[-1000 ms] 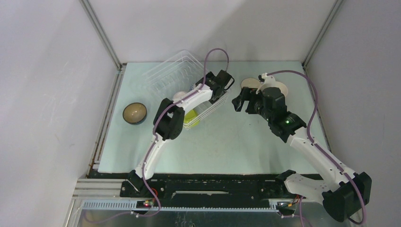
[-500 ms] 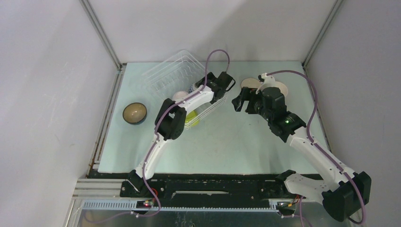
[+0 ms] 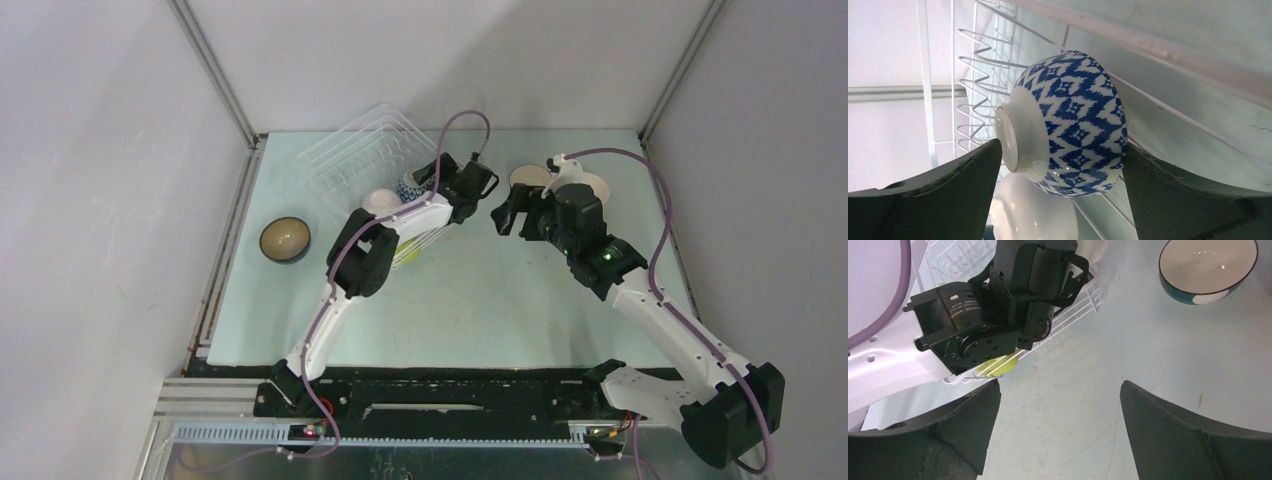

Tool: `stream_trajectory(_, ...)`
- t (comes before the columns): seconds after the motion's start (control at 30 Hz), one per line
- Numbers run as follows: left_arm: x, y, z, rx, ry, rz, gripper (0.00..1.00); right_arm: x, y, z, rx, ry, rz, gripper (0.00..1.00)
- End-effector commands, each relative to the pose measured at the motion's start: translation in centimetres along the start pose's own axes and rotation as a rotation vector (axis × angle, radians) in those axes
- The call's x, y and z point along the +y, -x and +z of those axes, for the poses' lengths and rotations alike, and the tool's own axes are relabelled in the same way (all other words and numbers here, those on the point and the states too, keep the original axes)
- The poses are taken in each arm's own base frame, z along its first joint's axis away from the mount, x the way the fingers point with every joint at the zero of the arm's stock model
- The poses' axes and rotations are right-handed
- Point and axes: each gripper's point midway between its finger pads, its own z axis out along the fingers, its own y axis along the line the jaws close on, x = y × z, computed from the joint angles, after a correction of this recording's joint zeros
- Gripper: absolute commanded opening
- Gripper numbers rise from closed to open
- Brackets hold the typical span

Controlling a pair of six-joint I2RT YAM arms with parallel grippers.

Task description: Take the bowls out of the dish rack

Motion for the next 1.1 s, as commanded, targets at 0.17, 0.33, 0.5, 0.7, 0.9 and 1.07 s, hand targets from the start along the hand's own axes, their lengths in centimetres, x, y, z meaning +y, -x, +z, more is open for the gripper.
stream_trajectory(0.17,3.5,-0.4,-0.8,0.011,0.124,0.024,0.95,0.3,0.7,0.3,-0.025,0.017,0.013,0.97)
stream_trajectory(0.33,4.0,-0.4,-1.3,0.003,0.136,0.017,0.92,0.4,0.7,0.3,-0.025,0.021,0.013,0.97)
stream_trajectory(0.5,4.9,-0.3,-1.8,-0.003,0.156,0.005,0.86,0.4,0.6,0.4,-0.021,0.024,0.015,0.97)
stream_trajectory(0.7,5.8,-0.1,-2.6,-0.015,0.177,-0.008,0.77,0.5,0.7,0.3,-0.023,0.028,0.015,0.97)
stream_trajectory(0.9,6.0,-0.2,-2.8,-0.016,0.191,-0.014,0.68,0.6,0.7,0.3,-0.021,0.031,0.015,0.97)
stream_trajectory(1.07,6.7,0.0,-3.2,-0.024,0.209,-0.026,0.65,0.5,0.8,0.3,-0.024,0.028,0.014,0.97)
